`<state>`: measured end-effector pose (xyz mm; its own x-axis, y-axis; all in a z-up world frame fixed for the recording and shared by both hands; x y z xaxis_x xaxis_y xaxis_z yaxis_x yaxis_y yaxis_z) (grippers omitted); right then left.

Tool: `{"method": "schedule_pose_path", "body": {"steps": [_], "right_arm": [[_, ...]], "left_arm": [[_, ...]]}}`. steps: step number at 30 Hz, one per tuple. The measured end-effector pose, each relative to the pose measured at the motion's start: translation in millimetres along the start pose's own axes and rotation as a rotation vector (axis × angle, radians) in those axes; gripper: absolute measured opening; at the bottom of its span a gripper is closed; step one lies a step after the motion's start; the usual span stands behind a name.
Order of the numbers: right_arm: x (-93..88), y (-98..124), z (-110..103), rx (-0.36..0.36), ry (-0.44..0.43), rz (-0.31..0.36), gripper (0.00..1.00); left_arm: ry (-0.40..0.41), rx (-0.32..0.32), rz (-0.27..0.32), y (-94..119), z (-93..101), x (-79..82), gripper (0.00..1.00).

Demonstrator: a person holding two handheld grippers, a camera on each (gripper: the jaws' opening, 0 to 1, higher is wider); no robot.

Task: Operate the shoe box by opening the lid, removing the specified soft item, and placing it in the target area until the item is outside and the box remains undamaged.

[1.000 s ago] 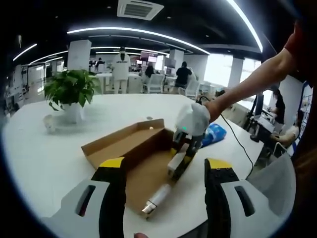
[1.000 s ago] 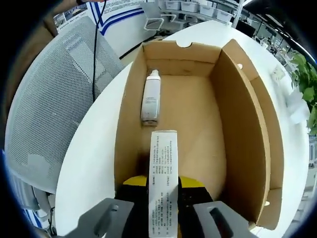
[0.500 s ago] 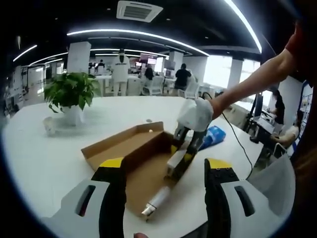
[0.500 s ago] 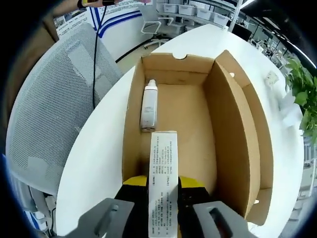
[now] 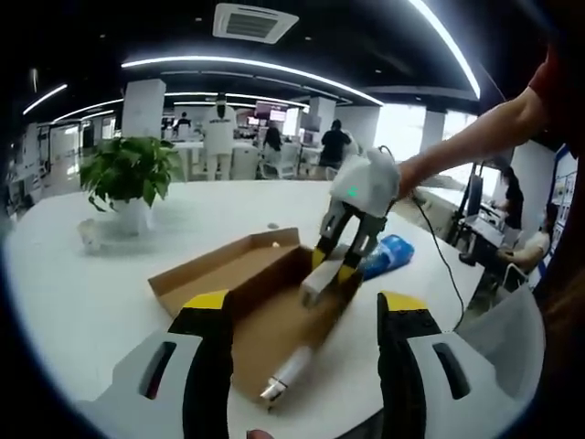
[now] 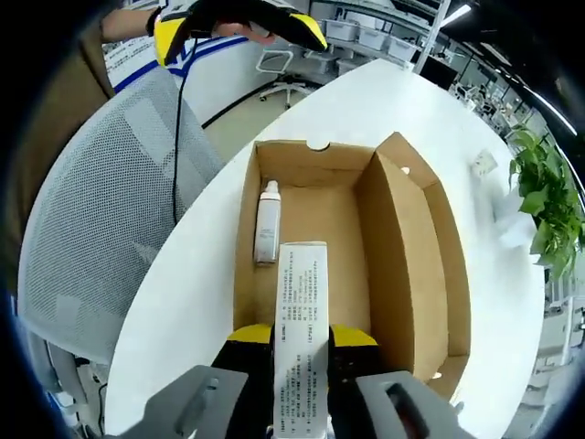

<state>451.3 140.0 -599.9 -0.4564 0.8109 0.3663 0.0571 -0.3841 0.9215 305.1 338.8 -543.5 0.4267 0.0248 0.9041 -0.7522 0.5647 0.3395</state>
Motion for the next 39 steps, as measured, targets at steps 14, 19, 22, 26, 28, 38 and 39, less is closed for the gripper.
{"method": "schedule_pose_path", "body": {"steps": [14, 19, 22, 26, 28, 38, 39], "right_arm": [[-25.6, 46.1, -15.3, -0.071, -0.067, -0.018, 0.16], [-41.5, 56.2, -27.3, -0.095, -0.110, -0.026, 0.16], [-49.5, 59.2, -33.9, -0.102, -0.133, -0.031, 0.16], [-62.6, 66.7, -44.9, -0.128, -0.193, -0.026, 0.17], [-70.1, 70.3, -50.5, -0.138, -0.217, -0.026, 0.17], [-104.6, 83.5, -85.4, -0.168, -0.302, -0.034, 0.17], [-107.1, 84.5, -88.3, -0.171, -0.309, -0.035, 0.17]], "left_arm": [[-0.016, -0.050, -0.006, -14.4, 14.7, 0.6, 0.63], [-0.027, -0.072, -0.013, -20.4, 19.5, 1.9, 0.63], [-0.034, -0.084, -0.016, -23.5, 21.5, 3.6, 0.63], [-0.045, -0.103, -0.022, -28.4, 25.3, 6.7, 0.63], [-0.050, -0.113, -0.022, -30.0, 29.8, 9.3, 0.63], [-0.072, -0.155, -0.038, -44.8, 45.0, 14.6, 0.63], [-0.075, -0.162, -0.040, -47.7, 45.8, 15.4, 0.63]]}}
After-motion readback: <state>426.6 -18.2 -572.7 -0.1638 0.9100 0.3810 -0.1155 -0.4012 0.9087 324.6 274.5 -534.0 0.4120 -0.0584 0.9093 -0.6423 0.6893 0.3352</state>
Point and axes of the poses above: the point that each gripper's makers call its tool centre point, and the gripper's own axes: y roughly backward along the fingers, z roughly to its right, x roughly out of its top, the point moved 9 cm from there along y, roughly backward along the fingers, and after that the axes turned 6 degrees about y, right-handed, at the moved point
